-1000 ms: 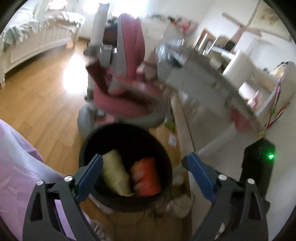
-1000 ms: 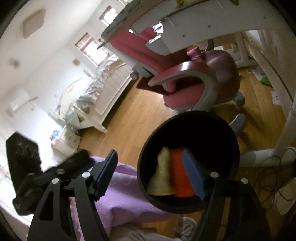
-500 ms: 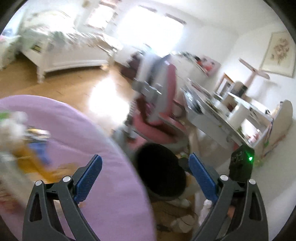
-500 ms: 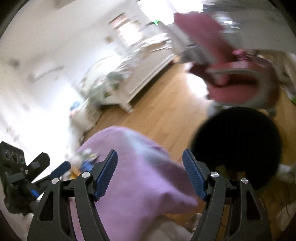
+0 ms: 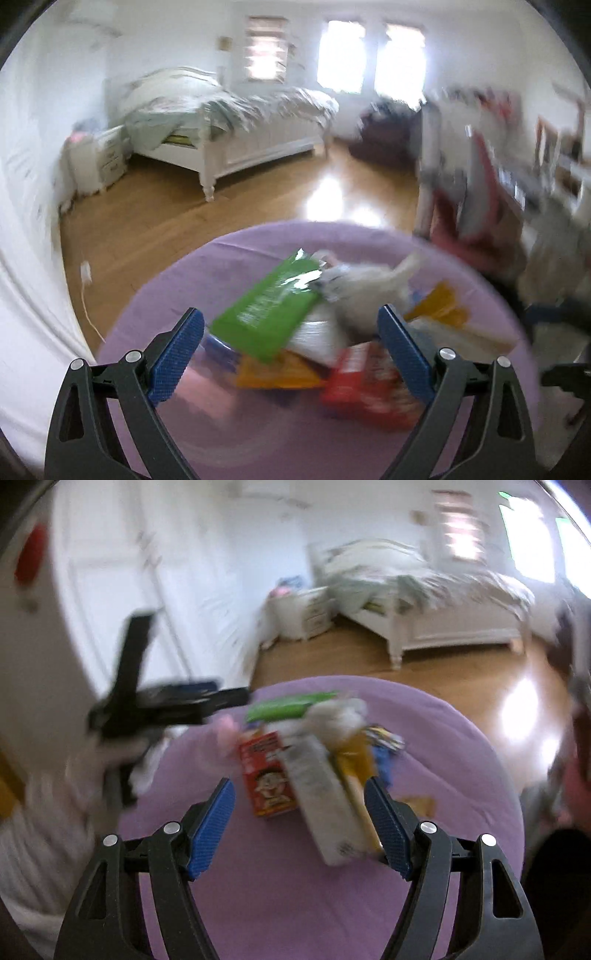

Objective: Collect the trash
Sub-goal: 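Drop both items into the black bin and return both tools to the table, then grasp the green sachet with the left tool while the right tool grasps the white drink box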

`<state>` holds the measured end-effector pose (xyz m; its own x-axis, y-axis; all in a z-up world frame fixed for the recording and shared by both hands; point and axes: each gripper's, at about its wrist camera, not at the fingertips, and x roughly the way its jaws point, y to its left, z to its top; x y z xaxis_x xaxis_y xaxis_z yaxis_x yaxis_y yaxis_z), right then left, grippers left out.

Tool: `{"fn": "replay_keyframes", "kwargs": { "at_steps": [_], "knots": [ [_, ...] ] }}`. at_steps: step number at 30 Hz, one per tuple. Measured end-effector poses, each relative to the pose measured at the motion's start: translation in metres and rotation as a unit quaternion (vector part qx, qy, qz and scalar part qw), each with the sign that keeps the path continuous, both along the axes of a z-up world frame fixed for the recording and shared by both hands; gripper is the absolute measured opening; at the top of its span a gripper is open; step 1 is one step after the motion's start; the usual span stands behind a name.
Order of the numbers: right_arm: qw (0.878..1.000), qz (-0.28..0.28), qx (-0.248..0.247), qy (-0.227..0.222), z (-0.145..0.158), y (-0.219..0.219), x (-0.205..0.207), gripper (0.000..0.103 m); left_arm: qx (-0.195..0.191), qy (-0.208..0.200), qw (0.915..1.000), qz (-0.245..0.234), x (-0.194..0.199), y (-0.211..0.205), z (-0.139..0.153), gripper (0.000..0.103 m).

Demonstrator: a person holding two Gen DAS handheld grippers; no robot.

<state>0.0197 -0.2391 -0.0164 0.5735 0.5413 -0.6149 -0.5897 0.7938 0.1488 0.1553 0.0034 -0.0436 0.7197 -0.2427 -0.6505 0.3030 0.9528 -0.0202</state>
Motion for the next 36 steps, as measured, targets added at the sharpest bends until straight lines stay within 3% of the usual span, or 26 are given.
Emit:
{"fn": "replay_keyframes", "kwargs": {
  "at_steps": [3,6,9,11,12,15,21,24,26,29,36],
  "knots": [
    [0.999,0.008,-0.049,-0.001,-0.007,0.029,0.018,0.062,0.038,0.021,0.9981,-0.042,0.026,-0.001,-0.013,0.094],
    [0.997,0.022,-0.071,0.009,-0.018,0.049,0.037,0.061,0.057,0.039,0.9946,-0.078,0.045,-0.004,-0.023,0.094],
    [0.991,0.029,-0.129,0.0,-0.034,0.071,0.053,0.062,0.076,0.07,0.9904,-0.091,0.067,-0.008,-0.038,0.094],
    [0.989,0.027,-0.147,0.004,-0.043,0.071,0.06,0.061,0.07,0.091,0.9885,-0.098,0.077,-0.009,-0.047,0.094],
    [0.988,0.023,-0.153,0.009,-0.046,0.072,0.066,0.056,0.062,0.099,0.9881,-0.1,0.081,-0.003,-0.05,0.093],
    [0.988,0.019,-0.149,0.017,-0.055,0.069,0.073,0.047,0.023,0.129,0.9867,-0.097,0.089,0.002,-0.055,0.069],
    [0.998,-0.002,-0.066,0.017,-0.039,0.03,0.053,0.046,-0.021,0.1,0.9936,-0.048,0.069,0.014,-0.039,0.061],
    [0.999,-0.009,0.031,0.038,-0.021,0.003,0.049,0.045,-0.057,0.065,0.996,-0.025,0.044,0.02,-0.016,0.061],
    [0.992,-0.016,0.11,0.057,-0.01,-0.019,0.045,0.045,-0.085,0.04,0.9956,-0.007,0.021,0.025,0.003,0.061],
    [0.979,-0.027,0.19,0.07,0.001,-0.048,0.038,0.045,-0.113,0.011,0.9934,0.01,-0.012,0.027,0.025,0.061],
    [0.966,-0.091,0.242,0.027,0.026,-0.104,0.006,0.045,-0.152,-0.011,0.9883,-0.001,-0.069,-0.014,0.046,0.061]
  ]
}}
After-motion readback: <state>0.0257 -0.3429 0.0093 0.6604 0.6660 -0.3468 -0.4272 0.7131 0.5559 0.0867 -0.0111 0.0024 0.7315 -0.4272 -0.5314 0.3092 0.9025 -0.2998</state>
